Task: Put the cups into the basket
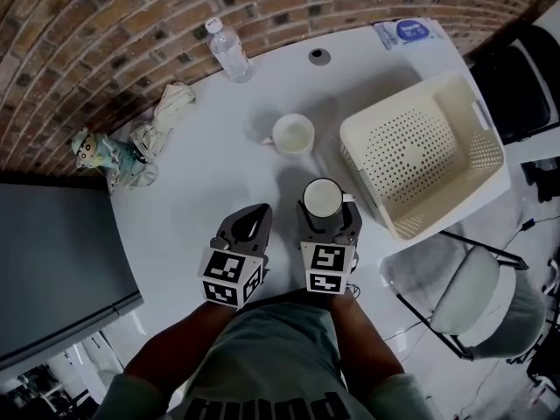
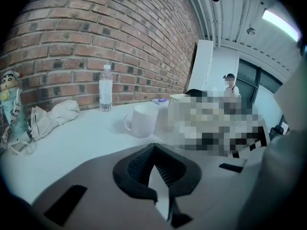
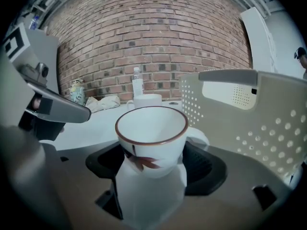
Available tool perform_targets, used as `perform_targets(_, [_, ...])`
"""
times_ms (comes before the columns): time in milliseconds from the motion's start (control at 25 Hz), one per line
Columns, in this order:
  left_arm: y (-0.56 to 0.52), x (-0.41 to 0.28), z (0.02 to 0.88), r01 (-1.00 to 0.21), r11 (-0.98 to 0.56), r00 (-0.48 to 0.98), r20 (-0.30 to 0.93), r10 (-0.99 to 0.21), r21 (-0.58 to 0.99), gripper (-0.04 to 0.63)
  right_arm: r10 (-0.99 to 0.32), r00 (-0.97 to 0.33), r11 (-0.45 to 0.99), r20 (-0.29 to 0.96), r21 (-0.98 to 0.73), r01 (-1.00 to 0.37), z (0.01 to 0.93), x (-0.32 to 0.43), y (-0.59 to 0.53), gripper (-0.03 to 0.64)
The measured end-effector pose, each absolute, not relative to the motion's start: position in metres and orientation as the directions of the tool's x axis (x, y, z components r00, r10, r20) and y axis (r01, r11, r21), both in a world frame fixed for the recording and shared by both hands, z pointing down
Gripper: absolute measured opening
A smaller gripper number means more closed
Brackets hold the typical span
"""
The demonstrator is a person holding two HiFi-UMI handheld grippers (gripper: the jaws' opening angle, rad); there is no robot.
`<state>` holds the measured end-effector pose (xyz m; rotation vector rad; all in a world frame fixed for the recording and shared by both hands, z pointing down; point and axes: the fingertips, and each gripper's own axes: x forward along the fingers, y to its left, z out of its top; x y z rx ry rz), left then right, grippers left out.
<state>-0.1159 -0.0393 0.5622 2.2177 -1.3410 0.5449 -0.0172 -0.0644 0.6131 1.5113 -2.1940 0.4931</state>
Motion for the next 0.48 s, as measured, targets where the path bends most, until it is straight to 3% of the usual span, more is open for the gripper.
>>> perform_targets(480, [-0.046, -0.119, 0.566, -0.896, -0.395, 0.437, 0.570, -0.696, 0.205, 0.003, -0.804, -0.309, 0.353, 0.508, -0.010, -0.936, 0.615, -0.023, -0.082, 0.368])
